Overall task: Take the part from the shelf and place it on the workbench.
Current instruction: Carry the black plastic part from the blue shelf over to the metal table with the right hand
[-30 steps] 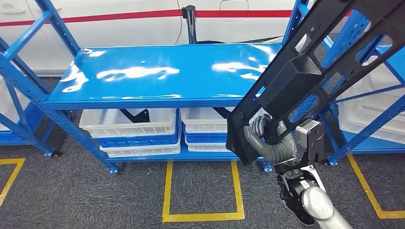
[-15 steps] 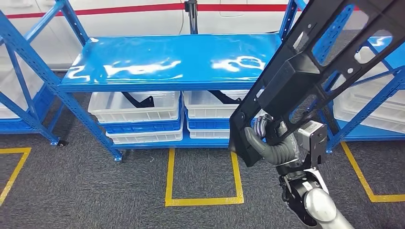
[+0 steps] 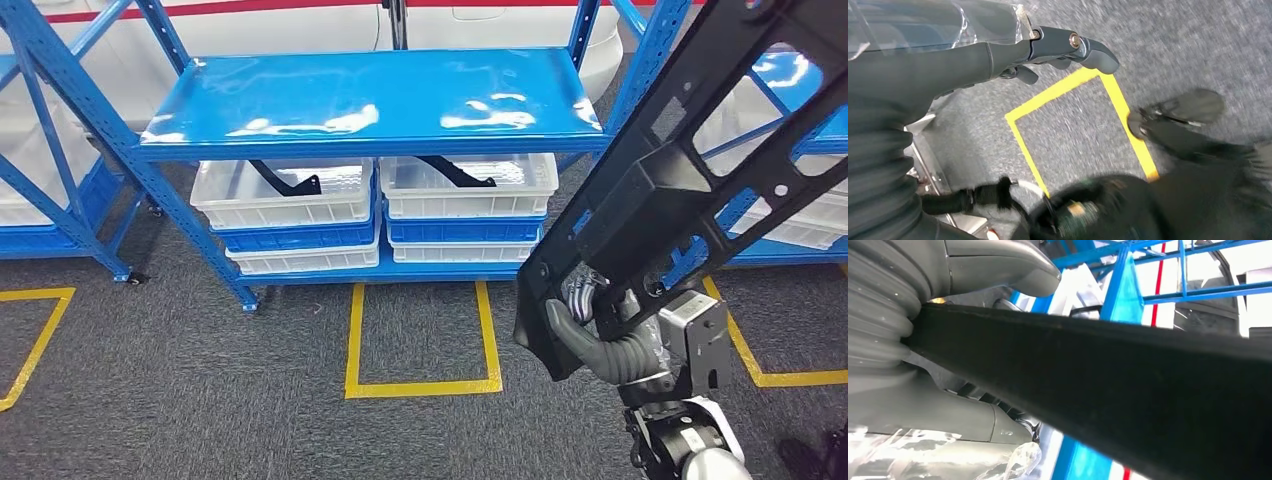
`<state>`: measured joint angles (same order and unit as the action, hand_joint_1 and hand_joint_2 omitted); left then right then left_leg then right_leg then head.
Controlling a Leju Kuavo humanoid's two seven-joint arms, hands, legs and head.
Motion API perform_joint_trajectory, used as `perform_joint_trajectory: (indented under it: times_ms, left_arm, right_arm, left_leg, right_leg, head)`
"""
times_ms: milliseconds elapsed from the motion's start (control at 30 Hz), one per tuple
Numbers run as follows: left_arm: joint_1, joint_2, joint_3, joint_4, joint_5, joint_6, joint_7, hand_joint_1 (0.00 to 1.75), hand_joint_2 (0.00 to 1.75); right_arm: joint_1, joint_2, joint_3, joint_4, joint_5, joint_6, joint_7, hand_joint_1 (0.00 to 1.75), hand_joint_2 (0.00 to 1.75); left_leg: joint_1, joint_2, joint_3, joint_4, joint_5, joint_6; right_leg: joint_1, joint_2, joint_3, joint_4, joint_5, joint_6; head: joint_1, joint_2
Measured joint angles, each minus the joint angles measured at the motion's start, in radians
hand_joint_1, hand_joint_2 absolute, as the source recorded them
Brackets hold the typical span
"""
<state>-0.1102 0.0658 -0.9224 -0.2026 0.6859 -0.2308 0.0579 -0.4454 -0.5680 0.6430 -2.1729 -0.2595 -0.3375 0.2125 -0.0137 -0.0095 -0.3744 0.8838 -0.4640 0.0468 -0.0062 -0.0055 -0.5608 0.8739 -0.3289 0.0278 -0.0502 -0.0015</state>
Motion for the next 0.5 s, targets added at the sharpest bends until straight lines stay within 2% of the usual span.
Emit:
perform_joint_trajectory:
  times_ms: [33, 67, 100, 133, 167, 233, 267, 300, 333, 367, 400, 433, 467, 500]
  left_arm:
    - [-0.002, -0.001, -0.003, 0.000, -0.003, 0.001, 0.003, 0.00, 1.75]
    - [-0.003, -0.004, -0.008, 0.000, -0.006, 0.002, 0.006, 0.00, 1.75]
    - [-0.003, -0.007, -0.012, 0.000, -0.010, 0.004, 0.008, 0.00, 1.75]
    - [-0.002, -0.010, -0.016, 0.000, -0.013, 0.005, 0.010, 0.00, 1.75]
    - [0.000, -0.013, -0.020, 0.000, -0.017, 0.006, 0.011, 0.00, 1.75]
    - [0.000, -0.016, -0.028, 0.000, -0.023, 0.006, 0.012, 0.00, 1.75]
    - [0.000, -0.017, -0.033, 0.000, -0.025, 0.006, 0.015, 0.00, 1.75]
    - [-0.001, -0.019, -0.038, 0.000, -0.027, 0.006, 0.017, 0.00, 1.75]
    - [-0.001, -0.021, -0.041, 0.000, -0.028, 0.006, 0.018, 0.00, 1.75]
    - [-0.001, -0.023, -0.043, 0.000, -0.028, 0.006, 0.018, 0.00, 1.75]
    - [-0.002, -0.025, -0.044, 0.000, -0.029, 0.006, 0.015, 0.00, 1.75]
    - [-0.002, -0.026, -0.045, 0.000, -0.031, 0.006, 0.012, 0.00, 1.75]
    - [-0.002, -0.026, -0.046, 0.000, -0.033, 0.006, 0.008, 0.00, 1.75]
    - [-0.003, -0.026, -0.048, 0.000, -0.034, 0.006, 0.005, 0.00, 1.75]
  right_arm:
    - [0.013, -0.011, -0.013, -0.017, 0.006, -0.002, 0.005, 1.75, 1.75]
    - [0.027, -0.022, -0.025, -0.032, 0.013, -0.005, 0.012, 1.75, 1.75]
    - [0.042, -0.031, -0.036, -0.047, 0.020, -0.007, 0.018, 1.75, 1.75]
    - [0.057, -0.039, -0.045, -0.061, 0.027, -0.008, 0.024, 1.75, 1.75]
    - [0.070, -0.046, -0.055, -0.076, 0.033, -0.009, 0.030, 1.75, 1.75]
    - [0.092, -0.059, -0.073, -0.102, 0.042, -0.010, 0.040, 1.75, 1.75]
    - [0.100, -0.065, -0.081, -0.113, 0.045, -0.010, 0.046, 1.75, 1.75]
    - [0.108, -0.070, -0.087, -0.123, 0.049, -0.010, 0.053, 1.75, 1.75]
    - [0.116, -0.075, -0.093, -0.133, 0.054, -0.010, 0.060, 1.75, 1.75]
    - [0.123, -0.079, -0.098, -0.142, 0.058, -0.010, 0.067, 1.75, 1.75]
    - [0.129, -0.083, -0.103, -0.151, 0.062, -0.010, 0.073, 1.75, 1.75]
    - [0.134, -0.087, -0.109, -0.160, 0.065, -0.011, 0.077, 1.75, 1.75]
    - [0.139, -0.091, -0.116, -0.168, 0.068, -0.012, 0.079, 1.75, 1.75]
    - [0.142, -0.095, -0.121, -0.175, 0.069, -0.012, 0.080, 1.75, 1.75]
  left_leg:
    - [-0.003, -0.001, 0.020, -0.041, -0.005, 0.003]
    - [-0.003, 0.000, 0.013, -0.056, -0.001, 0.007]
    - [-0.002, 0.002, 0.000, -0.055, 0.010, 0.010]
    - [-0.001, 0.005, -0.014, -0.054, 0.022, 0.015]
    - [0.000, 0.007, -0.029, -0.054, 0.036, 0.023]
    - [-0.001, 0.010, -0.060, -0.050, 0.060, 0.032]
    - [-0.002, 0.010, -0.077, -0.047, 0.073, 0.035]
    - [-0.003, 0.011, -0.095, -0.043, 0.085, 0.034]
    - [-0.003, 0.013, -0.114, -0.037, 0.096, 0.033]
    - [-0.003, 0.014, -0.133, -0.030, 0.107, 0.032]
    - [-0.003, 0.014, -0.151, -0.023, 0.117, 0.029]
    - [-0.004, 0.014, -0.165, -0.016, 0.127, 0.025]
    - [-0.006, 0.014, -0.176, -0.012, 0.136, 0.021]
    - [-0.008, 0.014, -0.185, -0.009, 0.147, 0.016]
  right_leg:
    - [0.000, -0.001, -0.006, -0.003, 0.013, 0.005]
    - [0.000, -0.001, -0.014, -0.005, 0.026, 0.011]
    - [-0.002, 0.001, -0.024, -0.001, 0.023, 0.016]
    - [-0.003, 0.003, -0.036, 0.020, -0.004, 0.021]
    - [-0.004, 0.005, -0.052, 0.065, -0.055, 0.026]
    - [-0.007, 0.006, -0.087, 0.209, -0.179, 0.034]
    - [-0.007, 0.006, -0.099, 0.282, -0.212, 0.037]
    - [-0.007, 0.006, -0.099, 0.332, -0.215, 0.040]
    - [-0.007, 0.006, -0.086, 0.351, -0.192, 0.041]
    - [-0.008, 0.005, -0.056, 0.336, -0.157, 0.040]
    - [-0.008, 0.005, -0.010, 0.287, -0.130, 0.039]
    - [-0.007, 0.005, 0.056, 0.207, -0.120, 0.037]
    - [-0.006, 0.005, 0.118, 0.119, -0.129, 0.033]
    - [-0.004, 0.005, 0.165, 0.046, -0.145, 0.029]
  head:
    - [0.000, 0.000]
    - [0.000, 0.000]
    - [0.000, 0.000]
    - [0.000, 0.000]
    - [0.000, 0.000]
    - [0.001, 0.000]
    - [0.001, 0.000]
    - [0.001, 0.000]
    - [0.001, 0.000]
    - [0.001, 0.000]
    - [0.001, 0.000]
    - [0.001, 0.000]
    - [0.001, 0.000]
    - [0.001, 0.000]
